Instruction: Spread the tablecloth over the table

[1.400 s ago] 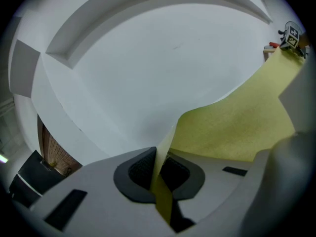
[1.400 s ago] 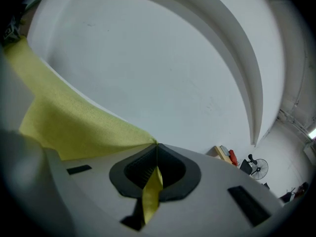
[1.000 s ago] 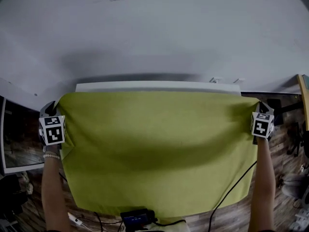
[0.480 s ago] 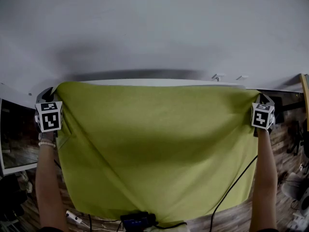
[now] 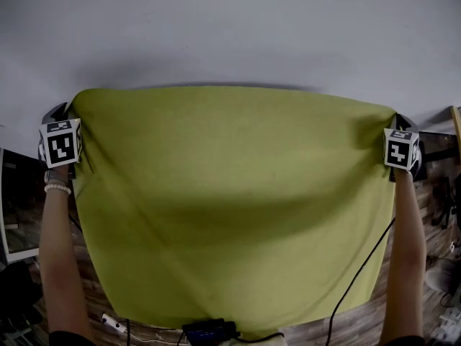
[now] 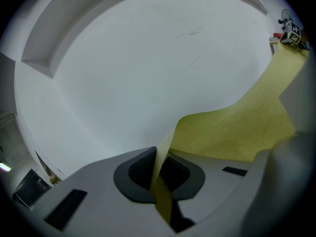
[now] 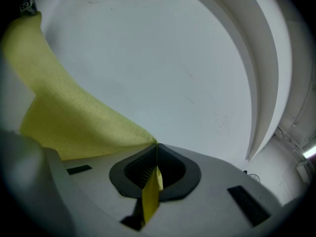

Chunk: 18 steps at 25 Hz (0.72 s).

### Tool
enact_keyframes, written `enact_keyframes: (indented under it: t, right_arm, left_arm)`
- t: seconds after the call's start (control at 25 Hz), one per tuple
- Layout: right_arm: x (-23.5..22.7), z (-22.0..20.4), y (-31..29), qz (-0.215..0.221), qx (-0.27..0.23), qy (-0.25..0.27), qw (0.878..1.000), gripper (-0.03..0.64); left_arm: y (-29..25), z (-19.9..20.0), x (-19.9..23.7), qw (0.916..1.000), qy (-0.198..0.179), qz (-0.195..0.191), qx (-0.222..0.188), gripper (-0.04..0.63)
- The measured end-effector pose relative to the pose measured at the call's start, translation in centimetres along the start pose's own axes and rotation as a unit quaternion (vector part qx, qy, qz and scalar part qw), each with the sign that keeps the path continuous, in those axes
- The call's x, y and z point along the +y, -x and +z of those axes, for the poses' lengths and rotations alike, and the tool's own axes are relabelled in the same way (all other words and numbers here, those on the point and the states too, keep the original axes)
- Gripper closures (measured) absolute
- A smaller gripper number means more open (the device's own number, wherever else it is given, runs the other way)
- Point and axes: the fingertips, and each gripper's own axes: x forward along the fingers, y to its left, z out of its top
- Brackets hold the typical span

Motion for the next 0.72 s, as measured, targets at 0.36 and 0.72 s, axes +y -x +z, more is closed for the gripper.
enact_keyframes:
  t: [0.36,0.72]
  right_arm:
    - [0.5,4.4,-2.1,-0.006,-0.016,0.026,1.0,0.583]
    - [4.9,1.6,-4.8,0.047,0.043,0.068,0.996,0.581]
  left_arm:
    - [-2.6,1.9,2.0,0.9998,-0.018,0.009,0.002,0.58]
    - [-6.2,-3.6,-2.2,0.9884,-0.097,-0.067,0.095,0.577]
